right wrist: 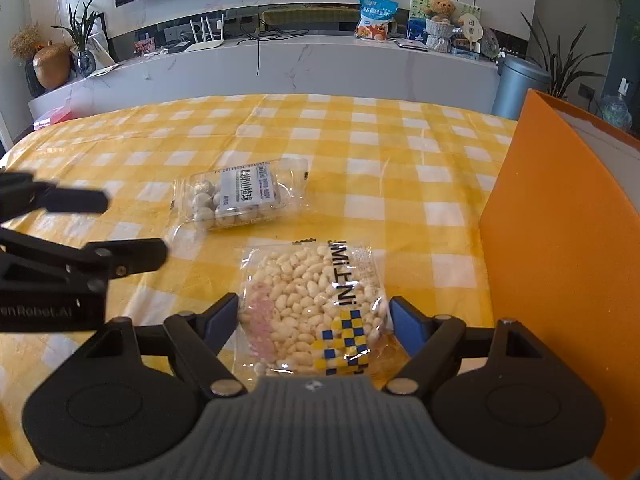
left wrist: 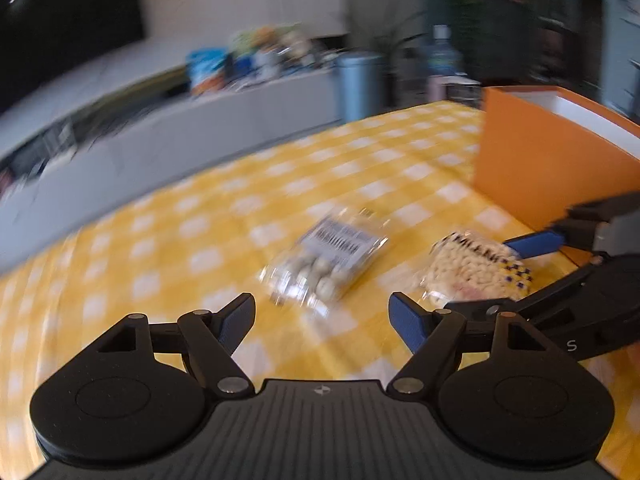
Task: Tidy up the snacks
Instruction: 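Grasp the hawthorn-ball bag with the left gripper while the right grasps the MILENI bag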
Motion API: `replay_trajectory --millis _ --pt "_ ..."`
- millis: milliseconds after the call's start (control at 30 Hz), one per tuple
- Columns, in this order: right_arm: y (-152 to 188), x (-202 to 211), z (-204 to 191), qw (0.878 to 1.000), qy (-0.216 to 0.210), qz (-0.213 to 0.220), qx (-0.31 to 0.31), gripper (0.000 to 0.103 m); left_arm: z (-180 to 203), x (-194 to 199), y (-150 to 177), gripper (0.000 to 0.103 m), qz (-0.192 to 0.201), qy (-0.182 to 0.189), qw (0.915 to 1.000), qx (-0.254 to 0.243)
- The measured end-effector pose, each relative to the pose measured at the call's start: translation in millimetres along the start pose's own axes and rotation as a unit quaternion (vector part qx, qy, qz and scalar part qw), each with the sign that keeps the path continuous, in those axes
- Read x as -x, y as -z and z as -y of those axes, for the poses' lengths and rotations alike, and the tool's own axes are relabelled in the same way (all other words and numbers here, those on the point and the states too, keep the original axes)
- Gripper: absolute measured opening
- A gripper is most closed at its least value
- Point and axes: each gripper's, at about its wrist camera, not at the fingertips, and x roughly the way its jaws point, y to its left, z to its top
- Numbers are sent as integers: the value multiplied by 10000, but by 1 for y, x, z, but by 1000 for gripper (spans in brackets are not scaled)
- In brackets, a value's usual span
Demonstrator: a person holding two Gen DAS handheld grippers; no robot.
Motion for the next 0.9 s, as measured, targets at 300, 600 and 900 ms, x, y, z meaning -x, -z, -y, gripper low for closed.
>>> replay_trajectory --millis 300,600,900 --pt "-2 -1 9 9996 -41 17 -290 79 -17 -58 -25 97 -440 568 9931 -928" --pt "-9 -8 12 9998 59 11 -199 80 -24 -81 -25 98 -702 913 9881 -1019" --pt "-8 -10 11 9997 80 -57 -202 82 -31 -77 -21 85 -709 1103 9911 -238"
